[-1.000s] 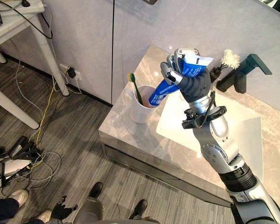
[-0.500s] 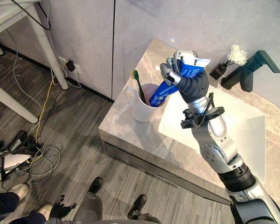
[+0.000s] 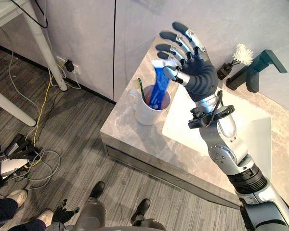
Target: Organize washtable
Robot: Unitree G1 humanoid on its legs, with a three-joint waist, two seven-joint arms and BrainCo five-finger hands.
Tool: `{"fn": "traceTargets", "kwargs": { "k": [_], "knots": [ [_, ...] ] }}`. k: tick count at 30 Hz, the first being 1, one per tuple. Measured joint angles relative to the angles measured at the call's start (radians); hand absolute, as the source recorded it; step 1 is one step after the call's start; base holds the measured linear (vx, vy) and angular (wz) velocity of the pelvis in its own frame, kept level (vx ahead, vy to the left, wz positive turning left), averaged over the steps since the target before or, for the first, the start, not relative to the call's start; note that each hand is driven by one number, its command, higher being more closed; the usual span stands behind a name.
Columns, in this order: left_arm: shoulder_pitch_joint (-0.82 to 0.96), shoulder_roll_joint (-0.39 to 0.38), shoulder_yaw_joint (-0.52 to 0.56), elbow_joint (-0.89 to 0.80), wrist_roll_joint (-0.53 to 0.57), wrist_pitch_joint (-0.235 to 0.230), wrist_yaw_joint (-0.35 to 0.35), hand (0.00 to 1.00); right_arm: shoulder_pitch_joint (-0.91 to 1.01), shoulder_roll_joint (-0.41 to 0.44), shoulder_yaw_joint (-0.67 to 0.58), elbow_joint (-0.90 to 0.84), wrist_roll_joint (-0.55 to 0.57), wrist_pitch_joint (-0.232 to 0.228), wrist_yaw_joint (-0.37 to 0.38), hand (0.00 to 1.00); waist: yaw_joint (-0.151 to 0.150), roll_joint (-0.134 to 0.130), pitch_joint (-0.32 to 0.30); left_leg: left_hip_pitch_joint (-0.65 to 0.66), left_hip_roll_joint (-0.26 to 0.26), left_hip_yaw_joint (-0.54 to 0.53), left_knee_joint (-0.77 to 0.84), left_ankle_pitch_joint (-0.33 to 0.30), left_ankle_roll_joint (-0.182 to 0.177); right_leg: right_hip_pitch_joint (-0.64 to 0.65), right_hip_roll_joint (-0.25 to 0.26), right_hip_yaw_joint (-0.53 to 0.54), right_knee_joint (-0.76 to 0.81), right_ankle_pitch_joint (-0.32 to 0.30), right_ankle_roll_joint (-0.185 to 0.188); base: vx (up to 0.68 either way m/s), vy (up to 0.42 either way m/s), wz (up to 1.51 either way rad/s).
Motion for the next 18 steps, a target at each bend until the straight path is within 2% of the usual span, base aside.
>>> {"fn": "traceTargets", "kwargs": {
  "k": [10, 12, 14, 15, 18],
  "knots": [
    [-0.003, 0.000, -0.002, 0.017, 0.001, 0.000, 0.017, 0.00, -0.001, -0.004, -0.006, 0.000, 0.001, 0.000, -0.003, 0.00, -0.007, 0.001, 0.000, 0.018, 0.002, 0.017, 0.000, 0.000, 0.000, 0.007, -0.001, 0.019, 0.000, 0.006, -0.001, 0.00, 0.005, -0.04],
    [-0.003, 0.000, -0.001, 0.021, 0.001, 0.001, 0.018, 0.00, 0.000, -0.004, -0.029, 0.007, 0.001, 0.000, -0.003, 0.00, -0.016, 0.001, 0.001, 0.023, 0.002, 0.025, 0.000, 0.000, 0.000, 0.007, -0.002, 0.025, 0.000, 0.009, -0.001, -0.02, 0.012, -0.10],
    [-0.002, 0.001, -0.001, 0.028, 0.001, 0.002, 0.018, 0.00, 0.004, -0.001, -0.088, 0.027, 0.001, -0.002, -0.006, 0.00, -0.028, 0.003, 0.002, 0.029, 0.001, 0.030, 0.000, -0.001, 0.000, 0.007, -0.003, 0.030, 0.000, 0.010, -0.002, -0.03, 0.017, -0.08],
    [-0.003, 0.001, -0.001, 0.028, 0.001, 0.007, 0.019, 0.00, 0.031, 0.007, -0.175, 0.037, 0.001, -0.006, -0.016, 0.00, -0.030, 0.004, 0.002, 0.033, 0.002, 0.036, 0.000, -0.001, 0.001, 0.008, -0.003, 0.036, 0.000, 0.011, -0.002, -0.03, 0.016, -0.08],
    [-0.003, -0.001, -0.001, 0.042, 0.001, 0.013, 0.020, 0.00, 0.064, 0.014, -0.303, 0.045, 0.000, -0.024, -0.038, 0.00, -0.048, 0.014, 0.000, 0.039, 0.002, 0.046, 0.000, -0.001, 0.001, 0.009, -0.004, 0.048, 0.000, 0.015, -0.002, -0.01, 0.011, -0.10]
  ]
}}
